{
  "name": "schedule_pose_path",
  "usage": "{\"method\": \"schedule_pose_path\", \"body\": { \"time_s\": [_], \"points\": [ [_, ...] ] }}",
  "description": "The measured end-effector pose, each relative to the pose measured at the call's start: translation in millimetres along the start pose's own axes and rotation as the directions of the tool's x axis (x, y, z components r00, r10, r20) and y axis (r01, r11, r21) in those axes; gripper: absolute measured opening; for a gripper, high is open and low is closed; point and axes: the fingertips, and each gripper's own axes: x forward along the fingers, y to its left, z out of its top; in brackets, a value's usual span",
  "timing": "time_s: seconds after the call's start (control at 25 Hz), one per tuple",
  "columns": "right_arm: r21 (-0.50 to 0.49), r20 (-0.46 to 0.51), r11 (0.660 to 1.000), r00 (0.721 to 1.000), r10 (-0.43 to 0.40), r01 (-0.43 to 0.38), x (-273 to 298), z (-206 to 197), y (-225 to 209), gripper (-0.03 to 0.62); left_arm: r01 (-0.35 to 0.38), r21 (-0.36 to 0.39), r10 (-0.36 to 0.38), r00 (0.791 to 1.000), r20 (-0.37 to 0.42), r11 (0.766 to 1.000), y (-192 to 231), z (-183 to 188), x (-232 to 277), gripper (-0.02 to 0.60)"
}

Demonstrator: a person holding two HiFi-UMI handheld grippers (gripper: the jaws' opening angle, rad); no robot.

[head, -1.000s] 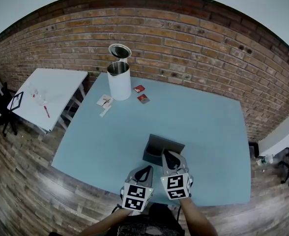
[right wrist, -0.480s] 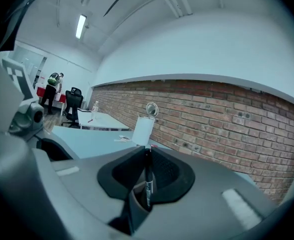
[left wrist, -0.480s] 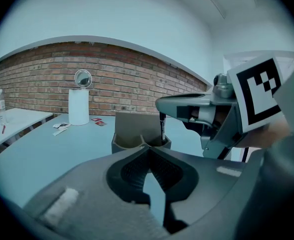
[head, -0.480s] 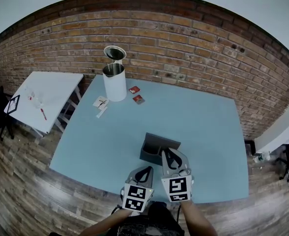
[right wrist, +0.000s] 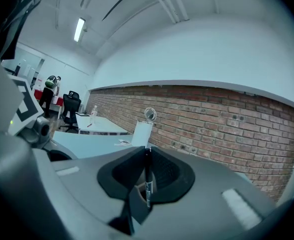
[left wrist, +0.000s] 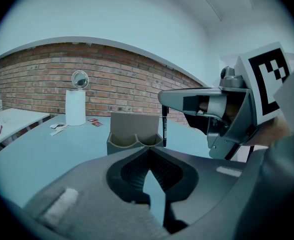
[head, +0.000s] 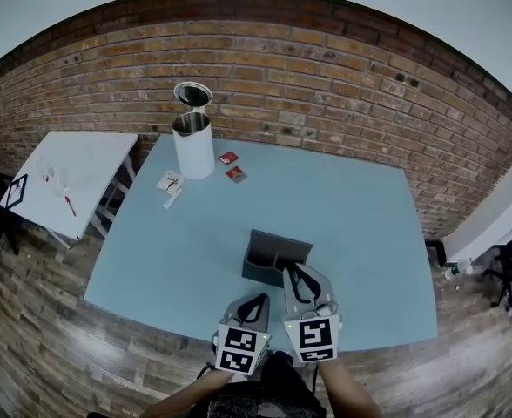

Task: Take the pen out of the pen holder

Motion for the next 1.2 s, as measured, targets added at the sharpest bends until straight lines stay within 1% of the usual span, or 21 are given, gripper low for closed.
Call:
{"method": "schedule_pose_path", "body": {
  "time_s": [0.64, 1.2],
  "points": [
    [0.046, -0.105, 0.998, 0.994, -0.043, 0.048, -44, -41, 16, 0.041, 0.072, 0.012, -0.072, 0.997, 0.015, 0.997, -28, -3, -7, 0.000],
    [0.086, -0.197, 0.992, 0.977, -0.077, 0.095, -72, -75, 23, 0.041, 0.145, 0.011, -0.145, 0.989, 0.022, 0.989, -50, -7, -12, -0.002]
  ]
}}
